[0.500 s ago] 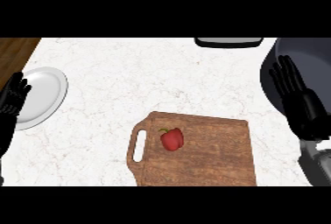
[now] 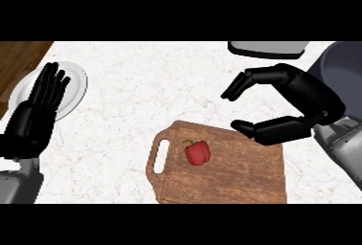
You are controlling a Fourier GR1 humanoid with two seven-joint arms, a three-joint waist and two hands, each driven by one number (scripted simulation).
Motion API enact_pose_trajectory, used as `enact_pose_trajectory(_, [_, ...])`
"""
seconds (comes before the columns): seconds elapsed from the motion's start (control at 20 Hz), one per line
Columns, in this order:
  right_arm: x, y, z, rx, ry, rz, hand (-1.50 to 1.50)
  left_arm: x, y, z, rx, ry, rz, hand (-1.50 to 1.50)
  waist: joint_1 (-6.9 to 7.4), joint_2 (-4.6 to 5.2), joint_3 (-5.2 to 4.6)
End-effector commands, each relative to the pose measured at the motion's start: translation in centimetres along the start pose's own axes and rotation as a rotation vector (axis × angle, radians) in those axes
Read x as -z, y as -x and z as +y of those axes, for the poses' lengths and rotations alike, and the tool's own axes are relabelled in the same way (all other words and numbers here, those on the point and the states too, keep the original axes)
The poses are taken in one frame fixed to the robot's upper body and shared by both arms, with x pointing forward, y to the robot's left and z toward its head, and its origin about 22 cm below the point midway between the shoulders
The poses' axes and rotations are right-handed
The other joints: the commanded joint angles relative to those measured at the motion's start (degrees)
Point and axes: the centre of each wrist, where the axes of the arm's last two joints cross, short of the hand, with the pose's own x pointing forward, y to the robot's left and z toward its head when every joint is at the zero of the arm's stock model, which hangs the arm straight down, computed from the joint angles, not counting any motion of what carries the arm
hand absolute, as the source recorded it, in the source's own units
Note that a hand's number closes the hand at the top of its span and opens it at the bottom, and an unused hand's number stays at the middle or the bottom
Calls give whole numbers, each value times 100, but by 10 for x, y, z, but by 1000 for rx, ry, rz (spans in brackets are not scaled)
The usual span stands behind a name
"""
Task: Pick the bell pepper from the cutting board and place it in the pot
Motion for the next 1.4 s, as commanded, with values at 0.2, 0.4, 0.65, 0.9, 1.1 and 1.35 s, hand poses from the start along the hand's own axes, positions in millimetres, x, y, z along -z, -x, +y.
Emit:
enact_pose_trajectory(0.2, [38, 4, -12, -178, -433, -292, -150, 27, -10, -34, -82, -8, 9, 0, -130, 68, 45])
enact_pose_trajectory(0.4, [51, 12, -23, -322, -569, -305, -150, 30, -9, -48, -108, -55, 30, 0, -273, -25, 34])
enact_pose_trajectory(0.65, [71, 17, 2, -527, -736, -239, -150, 32, -4, -19, -74, -68, 46, 0, -405, -88, 23])
enact_pose_trajectory(0.9, [91, 6, 44, -646, -842, -223, -150, 29, -3, -21, -82, -99, 60, 0, -549, -139, 23])
enact_pose_trajectory(1.1, [89, 3, 53, -698, -884, -161, -150, 16, 10, -21, -71, -115, 67, 0, -594, -146, 23])
enact_pose_trajectory(1.35, [102, 9, 87, -716, -901, -82, -150, 21, 20, -30, -79, -106, 69, 0, -607, -133, 23])
